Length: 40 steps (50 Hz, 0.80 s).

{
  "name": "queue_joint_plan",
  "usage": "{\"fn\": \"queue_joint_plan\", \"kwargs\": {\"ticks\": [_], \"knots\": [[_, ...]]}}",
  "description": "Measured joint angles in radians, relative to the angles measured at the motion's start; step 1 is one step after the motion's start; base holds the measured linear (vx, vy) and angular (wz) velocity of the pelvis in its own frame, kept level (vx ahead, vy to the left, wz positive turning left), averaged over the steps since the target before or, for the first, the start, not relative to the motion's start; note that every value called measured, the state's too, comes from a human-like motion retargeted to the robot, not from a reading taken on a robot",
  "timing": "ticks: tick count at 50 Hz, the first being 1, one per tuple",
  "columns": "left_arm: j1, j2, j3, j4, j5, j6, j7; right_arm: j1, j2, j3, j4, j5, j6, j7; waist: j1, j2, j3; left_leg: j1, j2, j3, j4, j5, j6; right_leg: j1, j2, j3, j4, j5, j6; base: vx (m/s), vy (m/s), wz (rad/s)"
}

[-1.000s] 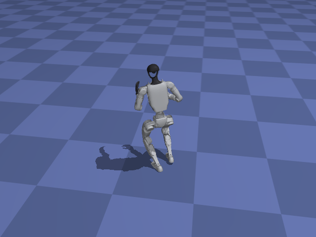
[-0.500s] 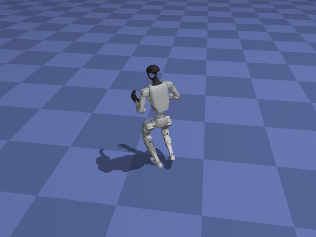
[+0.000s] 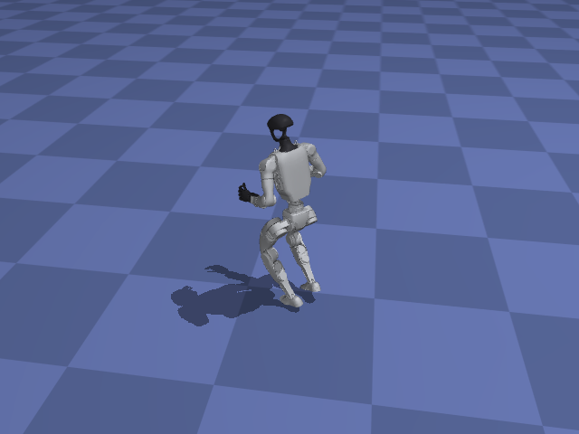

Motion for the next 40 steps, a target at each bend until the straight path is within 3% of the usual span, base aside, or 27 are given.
{"fn": "queue_joint_plan", "kwargs": {"ticks": [6, 14, 23, 25, 30, 36, 40], "knots": [[-0.101, 0.031, -0.009, -0.038, 0.048, -0.006, -0.002, 0.073, -0.007, 0.015, 0.076, 0.008, 0.027, 0.078, -0.063, -0.012, 0.029, 0.07, -0.067, -0.016, -0.013, -0.22, 0.068, -0.047, -0.033, 0.044, 0.13, -0.087, -0.041, -0.01, 0.03, 0.29], [-0.064, 0.014, -0.026, 0.036, 0.042, -0.011, -0.042, 0.134, 0.014, -0.023, 0.136, 0.027, 0.023, 0.121, -0.044, -0.012, -0.005, 0.018, -0.035, 0.007, 0.0, -0.056, 0.005, -0.006, -0.016, -0.018, 0.047, -0.115, -0.087, -0.03, 0.0, 0.01], [-0.039, 0.027, 0.016, 0.07, 0.144, -0.025, 0.001, 0.127, 0.015, -0.108, 0.151, -0.036, 0.011, 0.06, -0.032, -0.012, 0.004, 0.009, -0.039, -0.006, 0.098, -0.219, 0.078, 0.049, 0.026, 0.015, 0.103, -0.258, -0.119, -0.06, 0.01, 0.14], [-0.046, 0.02, 0.027, 0.086, 0.152, -0.029, 0.025, 0.123, 0.031, -0.116, 0.174, -0.04, 0.015, 0.039, -0.041, -0.005, 0.002, 0.015, -0.037, -0.014, 0.083, -0.192, 0.063, 0.061, 0.041, 0.022, 0.07, -0.25, -0.124, -0.06, -0.01, 0.31], [-0.03, 0.017, 0.054, 0.081, 0.131, -0.043, 0.043, 0.117, 0.048, -0.128, 0.174, -0.042, 0.023, 0.01, -0.078, 0.016, -0.021, -0.019, 0.019, 0.008, 0.091, -0.003, -0.003, 0.055, 0.092, 0.041, -0.052, -0.134, -0.078, -0.08, -0.01, 0.44], [-0.029, 0.033, 0.071, 0.051, 0.104, -0.043, 0.043, 0.091, 0.022, -0.139, 0.131, -0.073, 0.035, 0.005, -0.081, 0.062, -0.017, -0.048, 0.111, 0.034, 0.241, -0.042, -0.001, 0.035, 0.168, 0.05, -0.104, -0.163, -0.074, -0.08, 0.0, 0.15], [-0.04, 0.033, 0.073, 0.059, 0.094, -0.05, 0.046, 0.072, 0.003, -0.14, 0.134, -0.092, 0.038, 0.003, -0.091, 0.07, -0.012, -0.008, 0.113, 0.054, 0.203, -0.075, 0.0, 0.03, 0.169, 0.058, -0.108, -0.165, -0.067, -0.02, 0.01, 0.1]]}}
